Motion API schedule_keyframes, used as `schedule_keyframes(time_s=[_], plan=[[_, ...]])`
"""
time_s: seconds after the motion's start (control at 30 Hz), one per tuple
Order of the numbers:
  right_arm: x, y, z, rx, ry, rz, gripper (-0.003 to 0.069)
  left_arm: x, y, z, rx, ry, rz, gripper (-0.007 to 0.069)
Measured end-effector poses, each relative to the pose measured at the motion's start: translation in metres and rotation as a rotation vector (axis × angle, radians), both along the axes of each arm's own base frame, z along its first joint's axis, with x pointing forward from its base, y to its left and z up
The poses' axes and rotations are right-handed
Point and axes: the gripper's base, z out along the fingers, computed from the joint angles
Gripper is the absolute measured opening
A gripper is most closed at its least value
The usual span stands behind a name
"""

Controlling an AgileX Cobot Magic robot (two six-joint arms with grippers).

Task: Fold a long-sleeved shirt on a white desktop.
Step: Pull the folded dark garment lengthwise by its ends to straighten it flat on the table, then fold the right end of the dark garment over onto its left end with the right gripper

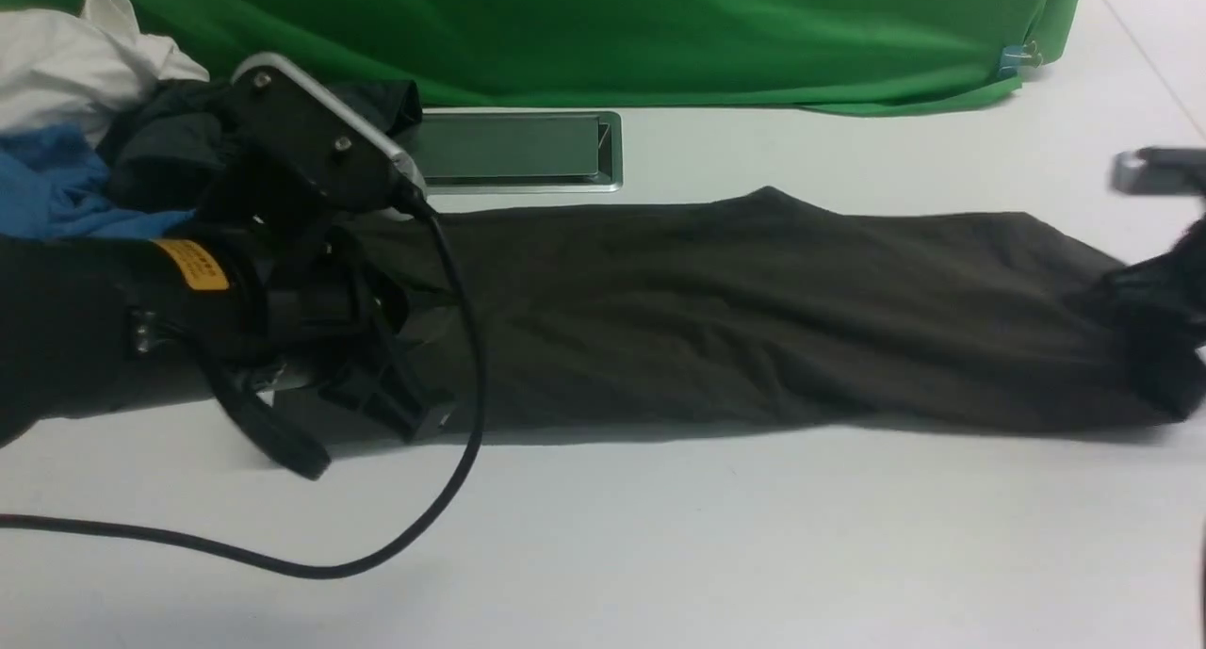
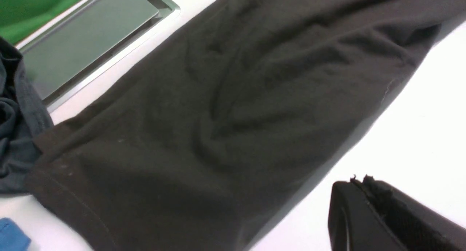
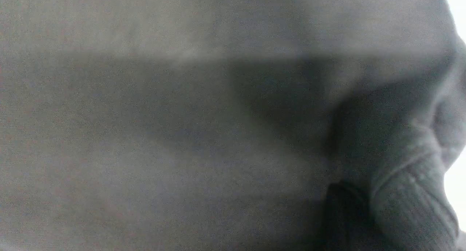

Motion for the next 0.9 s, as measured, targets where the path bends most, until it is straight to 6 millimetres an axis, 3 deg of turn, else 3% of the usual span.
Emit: schedule_keyframes(time_s=[0.17,0.3,0.47,0.5,0.53,0.77,0.83,0.9], plan=[[-0.036,-0.048,0.073,-0.140,-0.147,-0.193,0.0093,-0.010,0.004,0.012,-0.020,-0.049,0.000,0.0018],[-0.046,-0.048,0.096,-0.156,-0.197,-0.209,0.0093,-0.011,0.004,0.013,-0.023,-0.056,0.000,0.0018],[-0.043,0.002,0.123,-0.067,-0.305,-0.076,0.0093,-0.011,0.005,0.013,-0.019,-0.051,-0.002,0.0018],[-0.044,0.003,0.125,-0.064,-0.310,-0.078,0.0093,-0.011,0.005,0.013,-0.019,-0.051,-0.002,0.0018],[-0.044,0.025,0.136,-0.033,-0.353,-0.022,0.0093,-0.011,0.005,0.013,-0.019,-0.051,-0.002,0.0018],[-0.036,0.114,0.171,0.168,-0.508,0.203,0.0093,-0.011,0.005,0.013,-0.018,-0.052,-0.002,0.0018],[-0.032,0.137,0.177,0.239,-0.535,0.262,0.0093,-0.011,0.005,0.013,-0.018,-0.052,-0.002,0.0018],[-0.030,0.147,0.179,0.274,-0.546,0.282,0.0093,-0.011,0.005,0.013,-0.018,-0.052,-0.002,0.0018]])
